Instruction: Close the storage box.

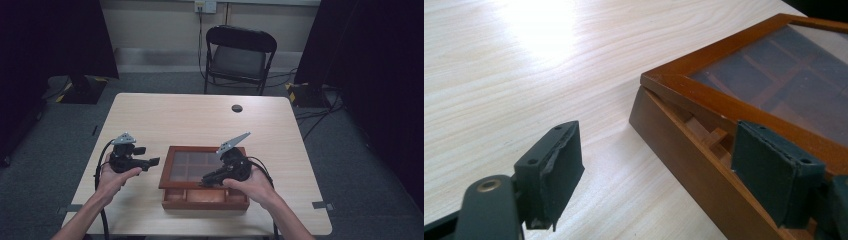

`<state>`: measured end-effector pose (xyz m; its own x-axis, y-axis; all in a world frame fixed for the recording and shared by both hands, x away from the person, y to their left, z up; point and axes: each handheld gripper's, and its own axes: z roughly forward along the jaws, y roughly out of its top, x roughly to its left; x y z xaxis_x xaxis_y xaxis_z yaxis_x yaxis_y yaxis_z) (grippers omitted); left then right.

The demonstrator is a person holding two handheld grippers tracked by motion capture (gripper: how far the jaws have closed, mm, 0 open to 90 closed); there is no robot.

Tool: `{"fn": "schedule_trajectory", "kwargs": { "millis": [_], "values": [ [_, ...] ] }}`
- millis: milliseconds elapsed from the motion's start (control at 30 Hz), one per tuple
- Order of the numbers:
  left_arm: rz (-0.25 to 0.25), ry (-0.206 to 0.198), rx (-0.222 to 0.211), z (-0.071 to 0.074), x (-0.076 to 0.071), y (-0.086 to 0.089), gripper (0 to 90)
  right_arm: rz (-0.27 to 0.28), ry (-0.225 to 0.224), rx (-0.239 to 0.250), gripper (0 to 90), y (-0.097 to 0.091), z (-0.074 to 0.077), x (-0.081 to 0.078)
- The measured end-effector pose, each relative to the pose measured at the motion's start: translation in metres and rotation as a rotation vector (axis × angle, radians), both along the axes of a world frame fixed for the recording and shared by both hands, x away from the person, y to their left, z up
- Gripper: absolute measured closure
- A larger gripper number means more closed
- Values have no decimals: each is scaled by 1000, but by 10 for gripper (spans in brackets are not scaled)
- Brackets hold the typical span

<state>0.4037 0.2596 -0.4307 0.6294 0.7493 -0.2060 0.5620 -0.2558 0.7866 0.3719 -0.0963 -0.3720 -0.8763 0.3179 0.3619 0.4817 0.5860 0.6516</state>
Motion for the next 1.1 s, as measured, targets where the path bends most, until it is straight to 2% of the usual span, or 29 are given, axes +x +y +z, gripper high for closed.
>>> {"fn": "schedule_trajectory", "kwargs": {
  "millis": [367,433,600,700,900,1033,1100],
  "values": [
    [9,-4,-6,2,0,3,202,23,-5,-53,815,5,-12,-5],
    [8,-3,-7,1,0,2,203,18,-12,-35,815,5,-13,-6],
    [8,1,-9,1,-1,1,203,18,-16,-45,814,5,-17,-8],
    [3,-2,-4,1,-1,1,203,22,-12,-69,814,7,-21,-9],
    [-8,-3,10,1,-2,-1,203,30,-7,-83,814,9,-28,-10],
    [-16,-2,18,1,-2,-2,203,31,22,-95,817,10,-35,-10],
    [-19,3,21,0,-3,-3,203,34,21,-113,817,11,-38,-10]
  ]
}}
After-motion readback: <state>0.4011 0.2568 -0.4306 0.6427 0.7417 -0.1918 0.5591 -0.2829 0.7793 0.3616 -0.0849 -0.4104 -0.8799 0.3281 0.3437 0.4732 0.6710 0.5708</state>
